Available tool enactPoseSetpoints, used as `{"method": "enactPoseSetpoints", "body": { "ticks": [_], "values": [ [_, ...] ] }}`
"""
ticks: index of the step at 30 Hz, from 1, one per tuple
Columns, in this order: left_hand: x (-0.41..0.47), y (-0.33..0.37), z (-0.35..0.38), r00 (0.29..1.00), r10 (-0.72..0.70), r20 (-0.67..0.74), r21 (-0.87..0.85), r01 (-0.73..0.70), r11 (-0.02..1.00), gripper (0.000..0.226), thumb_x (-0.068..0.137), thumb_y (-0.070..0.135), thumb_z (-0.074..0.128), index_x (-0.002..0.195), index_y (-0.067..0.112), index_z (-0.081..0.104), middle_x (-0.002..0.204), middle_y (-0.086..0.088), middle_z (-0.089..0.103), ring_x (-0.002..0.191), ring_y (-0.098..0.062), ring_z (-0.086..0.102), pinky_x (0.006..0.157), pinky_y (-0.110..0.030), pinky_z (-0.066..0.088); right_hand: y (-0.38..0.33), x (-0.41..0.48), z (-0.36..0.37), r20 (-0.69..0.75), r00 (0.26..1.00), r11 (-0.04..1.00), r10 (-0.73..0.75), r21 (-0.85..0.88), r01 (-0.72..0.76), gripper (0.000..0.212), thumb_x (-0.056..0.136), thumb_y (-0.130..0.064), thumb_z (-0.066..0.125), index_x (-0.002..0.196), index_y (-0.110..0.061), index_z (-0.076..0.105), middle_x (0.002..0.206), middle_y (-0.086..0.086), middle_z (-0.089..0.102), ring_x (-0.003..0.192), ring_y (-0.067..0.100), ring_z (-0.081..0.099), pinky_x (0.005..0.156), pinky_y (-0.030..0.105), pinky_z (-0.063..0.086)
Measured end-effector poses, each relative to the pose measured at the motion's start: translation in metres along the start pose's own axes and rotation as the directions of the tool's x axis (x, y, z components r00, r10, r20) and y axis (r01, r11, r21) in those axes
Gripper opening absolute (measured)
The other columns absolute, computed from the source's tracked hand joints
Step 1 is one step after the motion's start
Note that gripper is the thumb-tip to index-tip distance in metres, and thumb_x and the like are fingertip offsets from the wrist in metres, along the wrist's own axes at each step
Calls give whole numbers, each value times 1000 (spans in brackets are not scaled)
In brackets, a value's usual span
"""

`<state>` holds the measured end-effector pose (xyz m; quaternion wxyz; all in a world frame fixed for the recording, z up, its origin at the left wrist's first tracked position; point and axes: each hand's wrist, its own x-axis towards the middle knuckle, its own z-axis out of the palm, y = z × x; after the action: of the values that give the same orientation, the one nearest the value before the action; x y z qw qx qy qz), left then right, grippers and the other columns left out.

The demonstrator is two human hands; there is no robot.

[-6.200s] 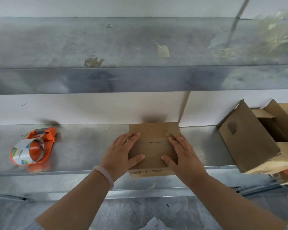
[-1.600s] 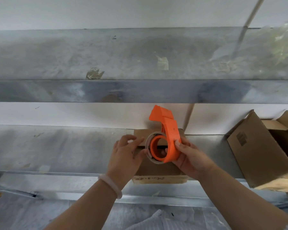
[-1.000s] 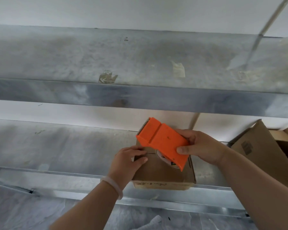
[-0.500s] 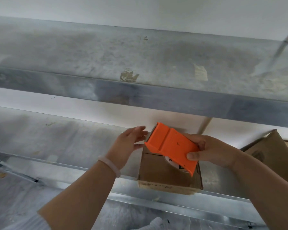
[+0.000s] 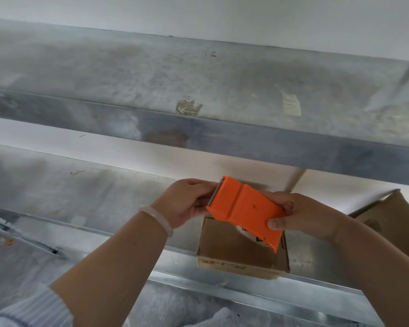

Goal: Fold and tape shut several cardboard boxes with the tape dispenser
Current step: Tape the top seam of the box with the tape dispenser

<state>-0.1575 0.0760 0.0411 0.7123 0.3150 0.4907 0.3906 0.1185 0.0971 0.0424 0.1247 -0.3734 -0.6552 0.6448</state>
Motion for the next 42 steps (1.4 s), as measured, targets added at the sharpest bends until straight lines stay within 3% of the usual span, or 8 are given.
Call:
{"method": "enactPoseSetpoints", "body": {
  "ticks": [3, 8, 16, 20, 25, 28, 37, 42],
  "values": [
    [-3, 4, 0, 998, 11, -68, 94, -5, 996, 15, 94, 2, 56, 102, 0, 69, 88, -18, 72, 77, -22, 71, 67, -32, 60, 0, 2, -1, -11, 1000, 1000, -5, -9, 5, 90, 64, -48, 87, 141, -23, 48, 128, 4, 66, 115, 22, 64, 90, 27, 51],
    [-4, 0, 3, 987, 50, -155, 133, -29, 991, 15, 93, 8, 61, 102, -1, 69, 92, -22, 73, 81, -27, 72, 61, -30, 59, -5, 1, -5, 0, 1000, 998, -18, -63, 18, 88, 66, -49, 85, 142, -26, 47, 132, 0, 63, 120, 21, 61, 95, 27, 50],
    [-1, -22, 9, 964, 69, -255, 154, -29, 988, 13, 92, 10, 63, 99, 1, 70, 89, -18, 74, 82, -27, 73, 68, -36, 61, -20, -5, -15, 49, 998, 961, 48, -275, -32, 78, 66, -57, 81, 136, -41, 50, 126, -14, 65, 114, 8, 63, 91, 20, 50],
    [1, -30, 8, 941, 76, -328, 160, -24, 987, 13, 92, 10, 63, 101, 1, 69, 90, -18, 74, 84, -29, 73, 71, -38, 61, -22, -4, -16, 43, 997, 939, 63, -341, -45, 69, 73, -41, 78, 136, -41, 50, 122, -18, 66, 110, 4, 64, 88, 20, 49],
    [0, -31, -7, 914, 81, -397, 128, -32, 991, 8, 92, 8, 64, 96, 3, 69, 80, -11, 72, 73, -19, 69, 72, -36, 61, -25, 0, -21, 41, 996, 910, 79, -410, -56, 76, 66, -52, 78, 136, -43, 50, 122, -19, 66, 111, 5, 64, 93, 25, 49],
    [-4, -32, -22, 892, 87, -443, 97, -48, 994, 8, 92, 8, 64, 95, 3, 70, 79, -10, 70, 70, -16, 66, 66, -31, 60, -28, -1, -26, 43, 994, 903, 96, -423, -69, 69, 71, -43, 78, 134, -41, 51, 119, -17, 68, 108, 7, 66, 92, 27, 50],
    [9, -58, -29, 860, 53, -508, 101, -2, 995, 9, 93, 10, 63, 95, 4, 70, 76, -9, 68, 68, -15, 64, 67, -31, 59, -33, 10, -25, 53, 990, 899, 134, -426, -99, 62, 78, -21, 80, 130, -39, 52, 113, -24, 69, 104, -1, 65, 84, 14, 49],
    [24, -72, -24, 837, 16, -547, 102, 47, 994, 10, 93, 11, 63, 95, 4, 70, 79, -9, 68, 73, -18, 65, 73, -36, 61, -36, 16, -23, 68, 988, 882, 138, -462, -91, 59, 79, -24, 77, 130, -41, 53, 113, -24, 68, 104, -1, 65, 80, 11, 48]
  ]
}}
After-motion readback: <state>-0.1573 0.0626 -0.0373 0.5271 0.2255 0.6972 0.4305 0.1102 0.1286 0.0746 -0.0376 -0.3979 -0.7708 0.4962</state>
